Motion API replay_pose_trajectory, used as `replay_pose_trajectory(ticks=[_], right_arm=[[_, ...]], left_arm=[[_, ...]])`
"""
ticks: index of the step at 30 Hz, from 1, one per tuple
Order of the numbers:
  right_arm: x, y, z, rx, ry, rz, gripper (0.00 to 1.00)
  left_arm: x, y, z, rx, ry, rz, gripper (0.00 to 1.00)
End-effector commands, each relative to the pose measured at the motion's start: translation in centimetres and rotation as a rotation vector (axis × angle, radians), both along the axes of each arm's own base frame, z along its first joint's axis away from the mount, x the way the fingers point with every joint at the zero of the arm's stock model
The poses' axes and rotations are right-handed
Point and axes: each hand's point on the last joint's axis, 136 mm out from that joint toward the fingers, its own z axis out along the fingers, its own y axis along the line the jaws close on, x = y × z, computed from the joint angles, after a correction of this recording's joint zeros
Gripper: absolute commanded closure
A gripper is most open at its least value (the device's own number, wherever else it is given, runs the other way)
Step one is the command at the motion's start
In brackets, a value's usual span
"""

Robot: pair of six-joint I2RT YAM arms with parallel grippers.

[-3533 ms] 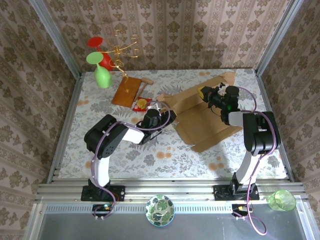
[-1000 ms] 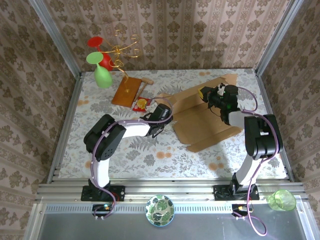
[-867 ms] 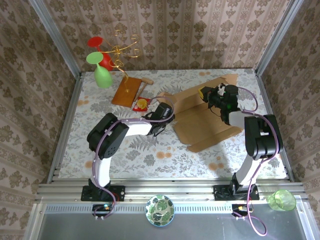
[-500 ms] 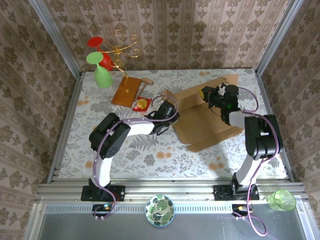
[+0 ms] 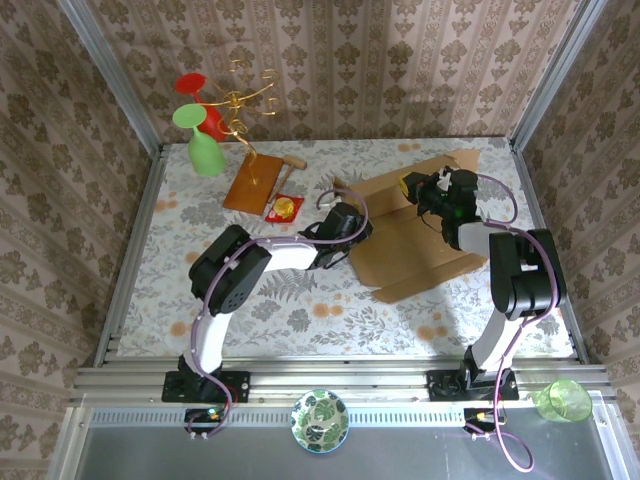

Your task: Fold the paper box

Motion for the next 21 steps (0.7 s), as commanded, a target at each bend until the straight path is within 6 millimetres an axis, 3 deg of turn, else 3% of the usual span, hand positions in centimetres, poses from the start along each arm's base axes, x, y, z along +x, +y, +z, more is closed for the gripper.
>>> replay_pose_trajectory(ticks=[1, 7, 10, 13, 16, 21], right_arm=[[-1.0, -0.1, -2.0, -0.002, 0.080, -0.013, 1.00], [-1.1, -0.1, -2.0, -0.001, 0.082, -0.014, 1.00], [-1.1, -0.2, -2.0, -0.005, 0.083, -0.016, 1.00], [-1.0, -0.3, -2.0, -0.011, 0.083, -0.021, 1.00], [-0.9, -0.4, -1.9, -0.015, 0.078, -0.026, 1.00], [-0.8, -0.7, -1.7, -0.016, 0.060, -0.037, 1.00]], left_arm=[[0.0, -0.4, -1.5, 0.024, 0.015, -0.038, 0.65], [-0.6, -0.4, -3.0, 0.062, 0.062, -0.066, 0.65], [-1.0, -0.4, -2.8, 0.063, 0.066, -0.085, 0.64], [-1.1, -0.1, -0.1, 0.060, 0.013, -0.100, 0.61], [-1.6, 0.4, 4.2, 0.055, -0.068, -0.143, 0.55], [-4.6, 2.2, 10.7, 0.046, -0.169, -0.267, 0.44]])
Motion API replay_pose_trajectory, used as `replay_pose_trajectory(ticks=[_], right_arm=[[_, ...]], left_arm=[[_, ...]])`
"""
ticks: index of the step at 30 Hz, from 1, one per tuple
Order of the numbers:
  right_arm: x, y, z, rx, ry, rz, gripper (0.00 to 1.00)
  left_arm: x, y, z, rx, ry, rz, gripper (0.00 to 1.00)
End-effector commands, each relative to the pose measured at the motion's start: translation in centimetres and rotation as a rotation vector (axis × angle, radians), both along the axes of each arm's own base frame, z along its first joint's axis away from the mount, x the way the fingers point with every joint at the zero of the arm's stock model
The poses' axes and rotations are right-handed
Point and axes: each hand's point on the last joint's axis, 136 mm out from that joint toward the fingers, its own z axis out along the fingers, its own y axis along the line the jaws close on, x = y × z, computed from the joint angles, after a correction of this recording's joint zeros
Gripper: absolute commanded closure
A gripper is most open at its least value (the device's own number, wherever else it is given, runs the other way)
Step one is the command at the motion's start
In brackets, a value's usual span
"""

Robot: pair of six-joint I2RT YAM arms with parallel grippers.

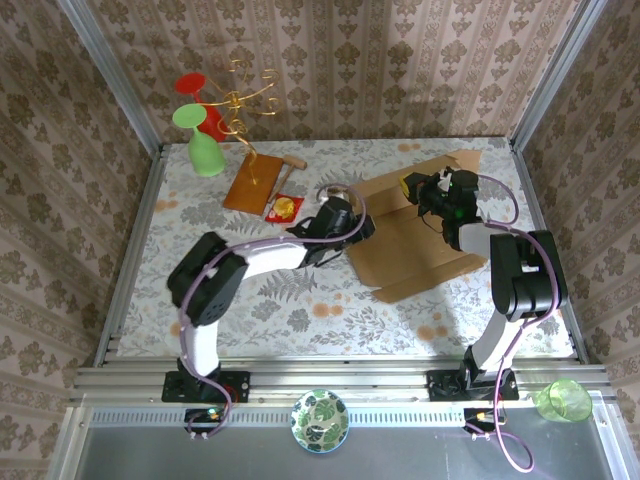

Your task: Fold the paper box

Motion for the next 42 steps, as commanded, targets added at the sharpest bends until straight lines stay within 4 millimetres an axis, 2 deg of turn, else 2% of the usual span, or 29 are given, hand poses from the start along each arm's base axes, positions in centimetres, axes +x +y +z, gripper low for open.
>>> replay_pose_trajectory(ticks=[1, 4, 7, 11, 14, 16, 18, 20, 27, 29, 30, 34, 42], right_arm=[[-0.6, -0.6, -1.7, -0.013, 0.055, -0.032, 1.00], [-0.7, -0.7, -1.5, -0.010, 0.047, -0.034, 1.00], [-0.8, -0.7, -1.3, -0.008, 0.046, -0.033, 1.00], [-1.0, -0.6, -1.1, -0.008, 0.046, -0.025, 1.00], [-1.3, -0.6, -1.1, -0.013, 0.048, -0.019, 1.00], [-1.4, -0.5, -1.2, -0.014, 0.050, -0.015, 1.00], [-1.5, -0.4, -1.4, -0.014, 0.053, -0.010, 1.00], [-1.5, -0.2, -1.5, -0.012, 0.054, 0.003, 1.00], [-1.5, -0.1, -1.8, -0.012, 0.060, 0.013, 1.00], [-1.5, -0.1, -1.8, -0.012, 0.059, 0.015, 1.00], [-1.5, -0.1, -1.9, -0.013, 0.058, 0.016, 1.00], [-1.5, -0.1, -2.0, -0.017, 0.060, 0.018, 1.00], [-1.4, -0.1, -2.0, -0.019, 0.060, 0.018, 1.00]], left_arm=[[-2.3, 1.4, 5.5, -0.004, -0.097, -0.122, 0.44], [-4.1, 3.7, 7.1, 0.024, -0.093, -0.149, 0.45], [-4.3, 7.0, 8.8, 0.058, -0.126, -0.121, 0.47], [-1.6, 12.4, 9.3, 0.107, -0.171, -0.040, 0.54], [1.4, 14.7, 7.9, 0.133, -0.186, -0.048, 0.62], [2.9, 14.4, 7.1, 0.144, -0.232, -0.126, 0.66], [4.0, 13.6, 5.3, 0.175, -0.256, -0.225, 0.69], [5.4, 13.7, 3.9, 0.205, -0.284, -0.294, 0.71], [7.0, 11.2, 0.0, 0.328, -0.359, -0.508, 0.71], [7.4, 10.7, -0.6, 0.329, -0.374, -0.538, 0.70], [6.7, 9.0, -0.7, 0.322, -0.392, -0.581, 0.70], [5.6, 6.8, -0.8, 0.282, -0.449, -0.651, 0.70], [2.7, 5.2, 1.1, 0.171, -0.565, -0.730, 0.70]])
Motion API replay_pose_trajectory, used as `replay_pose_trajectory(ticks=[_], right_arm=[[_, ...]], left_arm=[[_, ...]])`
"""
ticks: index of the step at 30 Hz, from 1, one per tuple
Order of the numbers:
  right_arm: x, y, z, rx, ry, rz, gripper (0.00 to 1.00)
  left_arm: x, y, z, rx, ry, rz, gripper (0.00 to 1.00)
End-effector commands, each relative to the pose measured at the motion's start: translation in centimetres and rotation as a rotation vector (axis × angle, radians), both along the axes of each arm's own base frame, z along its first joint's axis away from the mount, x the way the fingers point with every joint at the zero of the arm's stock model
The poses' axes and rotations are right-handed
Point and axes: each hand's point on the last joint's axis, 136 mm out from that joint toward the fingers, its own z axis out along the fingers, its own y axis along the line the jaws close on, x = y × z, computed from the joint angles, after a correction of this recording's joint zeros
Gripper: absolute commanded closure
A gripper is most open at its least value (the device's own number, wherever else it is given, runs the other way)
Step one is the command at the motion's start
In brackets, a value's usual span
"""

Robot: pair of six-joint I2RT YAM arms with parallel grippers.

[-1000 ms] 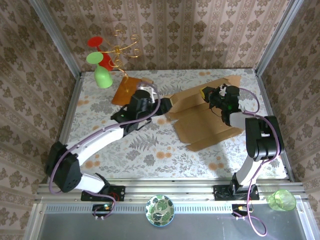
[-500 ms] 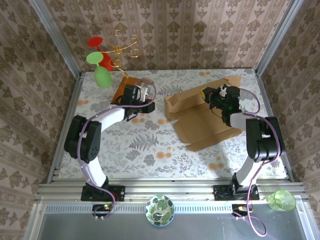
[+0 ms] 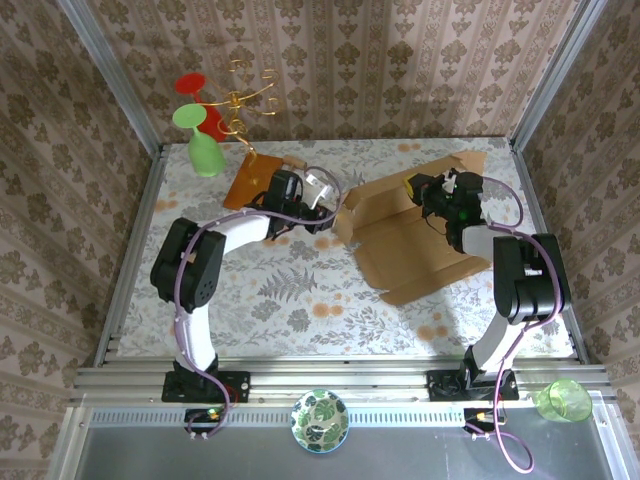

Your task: Fold the paper box

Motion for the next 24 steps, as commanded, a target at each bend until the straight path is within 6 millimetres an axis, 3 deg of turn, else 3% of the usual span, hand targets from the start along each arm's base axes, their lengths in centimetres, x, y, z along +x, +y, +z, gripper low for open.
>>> replay_pose_trajectory(ticks=[1, 10, 14, 24], right_arm=[[-0.8, 0.8, -2.0, -0.015, 0.062, 0.035, 1.00], [-0.7, 0.9, -1.7, -0.020, 0.053, 0.037, 1.00], [-0.8, 0.9, -1.6, -0.019, 0.052, 0.039, 1.00], [-1.0, 0.9, -1.5, -0.018, 0.053, 0.039, 1.00]], left_arm=[[-2.3, -2.0, 2.9, -0.095, -0.069, -0.141, 0.70], [-4.2, -2.8, 4.5, -0.151, -0.084, -0.188, 0.68], [-5.0, -3.1, 4.4, -0.146, -0.073, -0.197, 0.65], [-4.1, -5.2, 3.8, -0.110, -0.102, -0.156, 0.60]])
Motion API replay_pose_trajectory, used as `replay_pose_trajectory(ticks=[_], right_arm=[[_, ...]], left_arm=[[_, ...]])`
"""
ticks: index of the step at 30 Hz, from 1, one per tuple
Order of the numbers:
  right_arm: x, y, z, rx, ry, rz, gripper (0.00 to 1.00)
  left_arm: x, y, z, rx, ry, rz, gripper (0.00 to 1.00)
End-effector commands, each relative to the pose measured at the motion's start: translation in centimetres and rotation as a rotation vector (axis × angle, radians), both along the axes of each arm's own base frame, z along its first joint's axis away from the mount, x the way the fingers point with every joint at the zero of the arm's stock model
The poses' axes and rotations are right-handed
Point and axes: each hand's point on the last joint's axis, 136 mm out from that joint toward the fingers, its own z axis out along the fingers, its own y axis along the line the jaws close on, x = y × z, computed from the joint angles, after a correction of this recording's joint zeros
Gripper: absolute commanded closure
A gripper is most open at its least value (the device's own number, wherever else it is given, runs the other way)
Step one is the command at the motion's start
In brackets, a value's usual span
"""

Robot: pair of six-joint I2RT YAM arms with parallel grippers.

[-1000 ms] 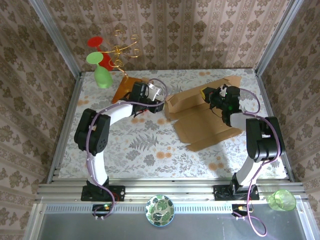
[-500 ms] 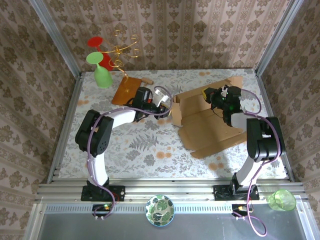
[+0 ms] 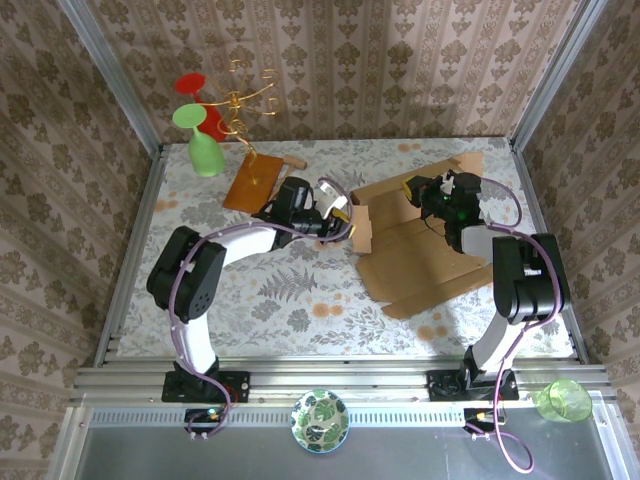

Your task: Fold the paper box

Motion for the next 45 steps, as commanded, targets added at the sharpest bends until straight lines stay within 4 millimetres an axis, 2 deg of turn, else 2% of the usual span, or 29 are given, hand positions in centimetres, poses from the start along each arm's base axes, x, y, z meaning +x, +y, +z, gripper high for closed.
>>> replay_pose_trajectory(ticks=[1, 6, 16, 21, 28, 32, 40, 45], right_arm=[[-0.7, 0.6, -0.9, -0.012, 0.030, 0.029, 1.00], [-0.8, 0.5, -0.7, -0.010, 0.026, 0.026, 1.00], [-1.2, 0.4, -0.5, -0.007, 0.028, 0.015, 1.00], [-1.4, 0.3, -0.4, -0.009, 0.032, 0.006, 1.00], [-1.8, 0.0, 0.2, -0.009, 0.033, -0.013, 1.00], [-2.2, -0.2, 0.4, 0.000, 0.028, -0.032, 1.00], [-2.9, -0.1, -0.2, 0.024, 0.035, -0.047, 1.00], [-2.9, 0.3, -0.3, 0.022, 0.037, -0.045, 1.00]], left_arm=[[0.8, -1.3, 0.9, -0.012, -0.037, 0.016, 0.60], [1.2, -2.2, 0.2, 0.046, -0.069, 0.088, 0.59], [3.4, -2.1, -2.2, 0.174, -0.117, 0.326, 0.53], [3.6, -2.5, -2.4, 0.186, -0.130, 0.372, 0.49], [4.4, -1.9, -2.8, 0.212, -0.137, 0.473, 0.49], [4.5, -2.4, -2.6, 0.214, -0.159, 0.488, 0.46], [5.3, -2.4, -3.7, 0.218, -0.159, 0.541, 0.49], [6.1, -3.1, -3.2, 0.210, -0.180, 0.566, 0.53]])
